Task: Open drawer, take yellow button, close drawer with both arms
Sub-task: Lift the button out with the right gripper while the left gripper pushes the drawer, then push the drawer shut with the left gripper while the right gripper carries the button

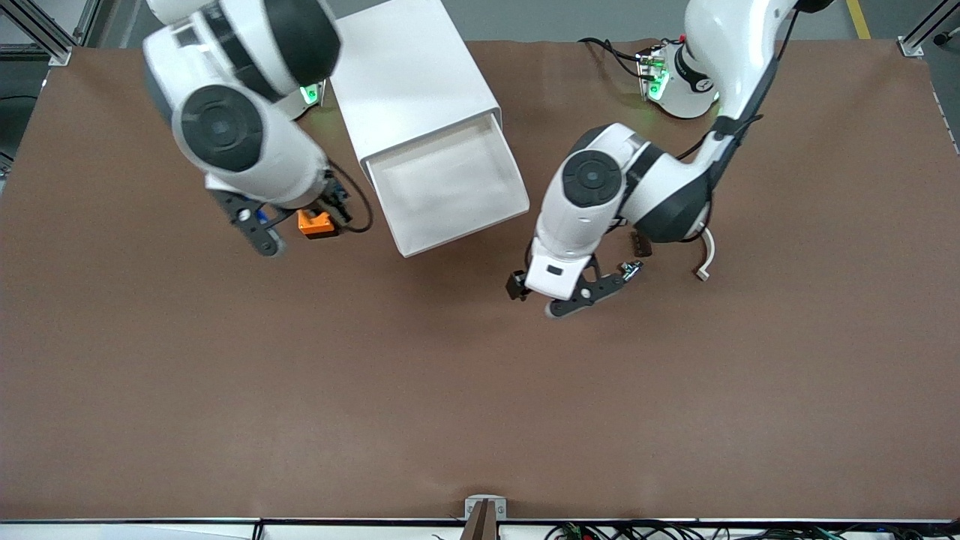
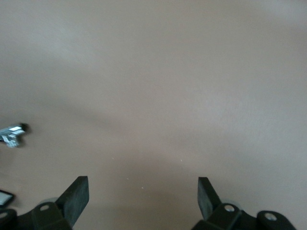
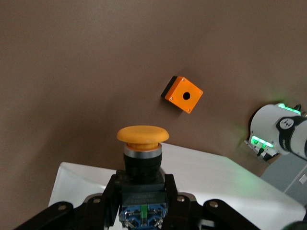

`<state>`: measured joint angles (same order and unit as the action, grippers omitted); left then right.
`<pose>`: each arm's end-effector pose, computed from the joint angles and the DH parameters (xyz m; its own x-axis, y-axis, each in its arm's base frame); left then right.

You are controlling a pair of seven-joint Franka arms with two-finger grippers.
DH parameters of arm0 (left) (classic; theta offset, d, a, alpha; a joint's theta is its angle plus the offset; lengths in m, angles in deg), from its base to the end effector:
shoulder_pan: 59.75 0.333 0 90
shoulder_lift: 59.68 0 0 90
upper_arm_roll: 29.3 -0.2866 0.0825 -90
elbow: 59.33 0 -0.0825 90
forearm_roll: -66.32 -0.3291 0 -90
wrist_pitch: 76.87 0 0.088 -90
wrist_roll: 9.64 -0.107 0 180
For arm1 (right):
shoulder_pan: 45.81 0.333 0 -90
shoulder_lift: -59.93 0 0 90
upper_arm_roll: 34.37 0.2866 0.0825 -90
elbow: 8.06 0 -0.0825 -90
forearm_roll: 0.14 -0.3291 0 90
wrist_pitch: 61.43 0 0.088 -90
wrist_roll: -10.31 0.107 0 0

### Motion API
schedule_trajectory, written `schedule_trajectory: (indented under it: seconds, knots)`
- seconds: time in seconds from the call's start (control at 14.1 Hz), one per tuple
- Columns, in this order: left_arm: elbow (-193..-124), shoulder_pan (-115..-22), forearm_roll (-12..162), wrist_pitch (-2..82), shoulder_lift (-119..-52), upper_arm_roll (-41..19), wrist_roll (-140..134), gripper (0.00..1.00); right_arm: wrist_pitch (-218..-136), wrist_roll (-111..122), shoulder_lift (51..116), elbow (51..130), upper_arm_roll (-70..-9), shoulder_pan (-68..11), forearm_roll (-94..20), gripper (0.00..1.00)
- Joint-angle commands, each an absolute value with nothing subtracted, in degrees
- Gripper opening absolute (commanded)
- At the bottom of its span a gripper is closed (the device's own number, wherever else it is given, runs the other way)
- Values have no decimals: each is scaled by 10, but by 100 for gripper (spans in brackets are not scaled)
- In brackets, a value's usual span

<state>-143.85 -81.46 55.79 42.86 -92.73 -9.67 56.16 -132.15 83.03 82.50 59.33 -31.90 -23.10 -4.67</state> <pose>0.5164 -0.3902 0.3615 0.9210 0.3893 0.0128 0.3874 -0.9189 0.0741 0.5072 0.2444 0.5194 0.6519 -0.7345 -0.1885 -0.6796 -0.6762 0.2846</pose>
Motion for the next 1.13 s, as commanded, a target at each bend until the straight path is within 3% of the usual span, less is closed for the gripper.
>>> schedule_trajectory:
  seconds: [0.0, 0.42, 1.06]
  knots:
    - [-1430, -822, 544, 437, -956, -96, 560, 100, -1309, 683, 808, 599, -314, -297, -53, 17]
    - [-1431, -872, 606, 428, -958, -94, 568, 100, -1373, 316, 810, 661, -314, -458, -20, 17]
    - [-1435, -919, 644, 420, -955, -83, 617, 100, -1656, 69, 810, 823, -315, -583, 38, 17]
